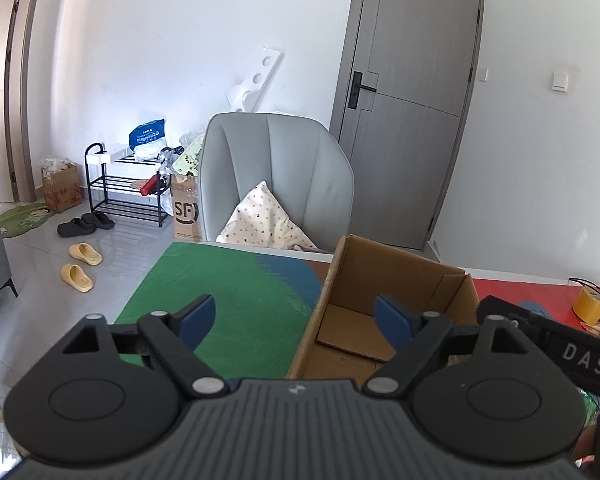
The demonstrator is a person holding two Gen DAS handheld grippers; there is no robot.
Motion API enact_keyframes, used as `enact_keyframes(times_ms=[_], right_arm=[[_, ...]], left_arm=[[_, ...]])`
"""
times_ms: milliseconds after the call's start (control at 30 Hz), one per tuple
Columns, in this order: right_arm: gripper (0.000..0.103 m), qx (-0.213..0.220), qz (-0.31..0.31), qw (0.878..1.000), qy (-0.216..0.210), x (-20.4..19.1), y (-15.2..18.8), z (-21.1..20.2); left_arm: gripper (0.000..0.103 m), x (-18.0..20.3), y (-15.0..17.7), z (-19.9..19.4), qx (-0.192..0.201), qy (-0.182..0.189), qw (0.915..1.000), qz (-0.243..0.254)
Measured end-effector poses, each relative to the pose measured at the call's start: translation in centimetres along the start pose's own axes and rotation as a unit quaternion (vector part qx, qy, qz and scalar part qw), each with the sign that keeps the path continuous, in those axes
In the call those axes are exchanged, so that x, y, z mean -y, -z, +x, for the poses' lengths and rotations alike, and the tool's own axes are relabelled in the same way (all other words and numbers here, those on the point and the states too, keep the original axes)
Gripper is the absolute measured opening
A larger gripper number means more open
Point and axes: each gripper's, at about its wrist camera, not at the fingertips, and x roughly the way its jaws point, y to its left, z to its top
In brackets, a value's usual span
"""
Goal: Organize snacks
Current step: 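Open the left tool over the box while the right tool releases the bun inside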
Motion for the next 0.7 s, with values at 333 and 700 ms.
enact_keyframes(times_ms=[333, 700], right_arm=[[0.095, 0.001, 0.018, 0.999, 0.032, 2.2, 1.4, -3.0], [0.103, 0.012, 0.026, 0.998, 0.050, 4.5, 3.4, -6.5]], left_arm=[[0.096, 0.9, 1.3, -1.3, -0.009, 0.000, 1.0000, 0.001], [0.103, 2.5, 3.6, -3.1, -0.020, 0.014, 0.9997, -0.004]])
